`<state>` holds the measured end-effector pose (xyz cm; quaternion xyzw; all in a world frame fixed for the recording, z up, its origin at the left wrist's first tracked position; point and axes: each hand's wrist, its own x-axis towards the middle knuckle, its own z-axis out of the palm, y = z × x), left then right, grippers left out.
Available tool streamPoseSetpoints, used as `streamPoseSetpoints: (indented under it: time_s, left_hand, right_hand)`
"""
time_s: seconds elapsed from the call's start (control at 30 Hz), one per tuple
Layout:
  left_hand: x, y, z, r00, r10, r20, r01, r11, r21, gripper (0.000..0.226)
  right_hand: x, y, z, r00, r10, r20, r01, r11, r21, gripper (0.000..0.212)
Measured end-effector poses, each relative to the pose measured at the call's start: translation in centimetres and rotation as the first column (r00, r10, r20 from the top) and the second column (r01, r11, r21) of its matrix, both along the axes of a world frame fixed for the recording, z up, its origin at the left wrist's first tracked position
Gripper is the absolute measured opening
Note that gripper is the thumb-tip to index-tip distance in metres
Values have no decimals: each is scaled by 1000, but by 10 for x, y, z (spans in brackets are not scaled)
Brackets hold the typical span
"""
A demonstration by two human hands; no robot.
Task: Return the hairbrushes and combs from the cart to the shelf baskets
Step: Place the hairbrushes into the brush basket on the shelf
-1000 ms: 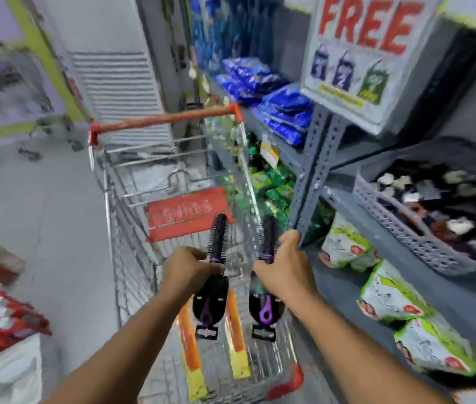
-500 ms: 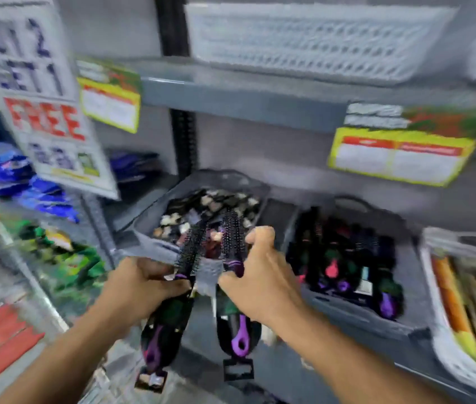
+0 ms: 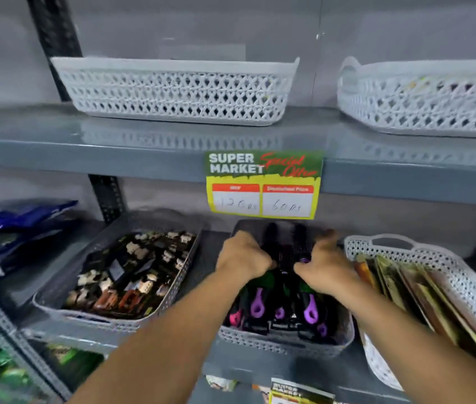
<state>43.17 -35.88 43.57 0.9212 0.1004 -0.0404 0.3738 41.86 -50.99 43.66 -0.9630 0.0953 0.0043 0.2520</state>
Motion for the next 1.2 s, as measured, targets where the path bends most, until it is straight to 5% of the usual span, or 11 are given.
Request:
streamPoseSetpoints:
  time_s: [0.13, 0.27, 0.6, 1.2]
  left_hand:
    - [20, -28, -29, 998, 56, 3, -56, 992, 111, 30]
    - [25, -38, -55, 991, 133, -5, -129, 965, 230, 37]
    - [25, -41, -63, 994, 114, -3, -112, 981, 158, 43]
    - [8, -48, -57, 994, 106, -24, -100, 978, 182, 27]
  right_hand:
    - [13, -11, -21, 996, -65, -69, 62, 997, -37, 97]
    - [18, -17, -37, 987, -132, -93, 133, 991, -1, 68]
    - [13, -11, -62, 991, -109, -77, 107, 994, -31, 47]
    - [0, -27, -40, 997, -59, 40, 61, 997, -53, 49]
